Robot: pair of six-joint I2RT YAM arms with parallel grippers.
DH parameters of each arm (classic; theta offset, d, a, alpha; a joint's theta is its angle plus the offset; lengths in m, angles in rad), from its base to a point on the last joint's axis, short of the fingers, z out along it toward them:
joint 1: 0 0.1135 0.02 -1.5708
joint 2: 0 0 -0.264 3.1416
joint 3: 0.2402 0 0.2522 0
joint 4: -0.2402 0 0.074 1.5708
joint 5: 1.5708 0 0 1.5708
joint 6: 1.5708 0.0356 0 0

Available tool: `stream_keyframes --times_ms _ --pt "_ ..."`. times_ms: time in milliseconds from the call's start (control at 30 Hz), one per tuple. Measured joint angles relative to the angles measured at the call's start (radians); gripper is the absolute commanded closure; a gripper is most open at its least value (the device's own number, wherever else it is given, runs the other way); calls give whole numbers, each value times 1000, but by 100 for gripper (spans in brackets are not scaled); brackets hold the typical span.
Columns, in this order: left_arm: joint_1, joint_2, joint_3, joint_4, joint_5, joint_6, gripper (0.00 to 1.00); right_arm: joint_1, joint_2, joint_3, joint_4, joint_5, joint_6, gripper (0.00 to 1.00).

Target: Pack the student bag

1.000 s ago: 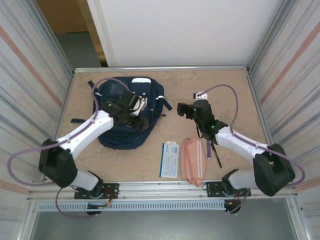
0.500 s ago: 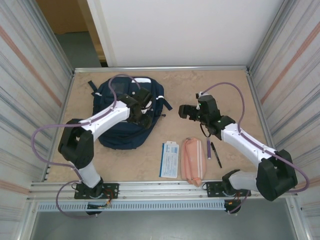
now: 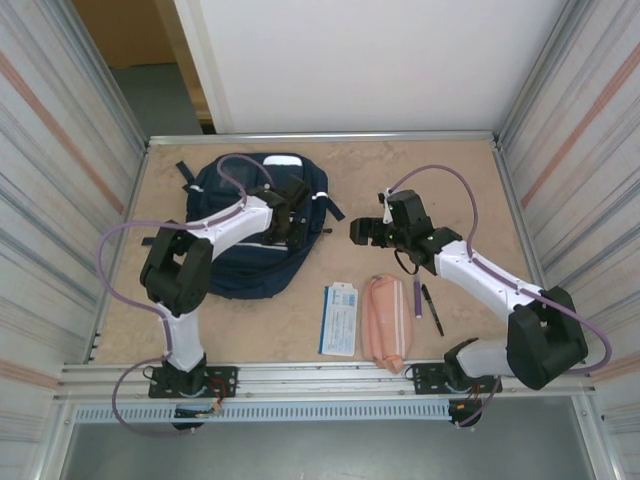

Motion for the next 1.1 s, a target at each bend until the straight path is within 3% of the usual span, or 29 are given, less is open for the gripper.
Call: stream_keyframes --times_ms 67,133,367,467,567,700,833,1100 --pt "3 -2 -6 23 24 -11 92 0 6 5 -6 -9 -1 10" --pt "10 -20 -26 58 68 -11 100 0 17 19 -17 -19 -5 13" --pt "122 -169 -169 185 327 17 100 62 80 147 -116 36 -90 13" --pt "187 -219 -207 220 471 16 100 90 117 229 -144 24 -129 19" --pt "224 -235 -223 249 582 16 100 82 183 321 -154 -92 -173 28" --pt "230 -236 -228 268 706 12 100 62 331 458 -151 -349 -243 39" --pt "235 -247 -231 267 787 8 100 61 470 565 -157 -473 -308 42" --pt "248 -290 -231 261 831 7 100 51 632 688 -205 -513 -441 42"
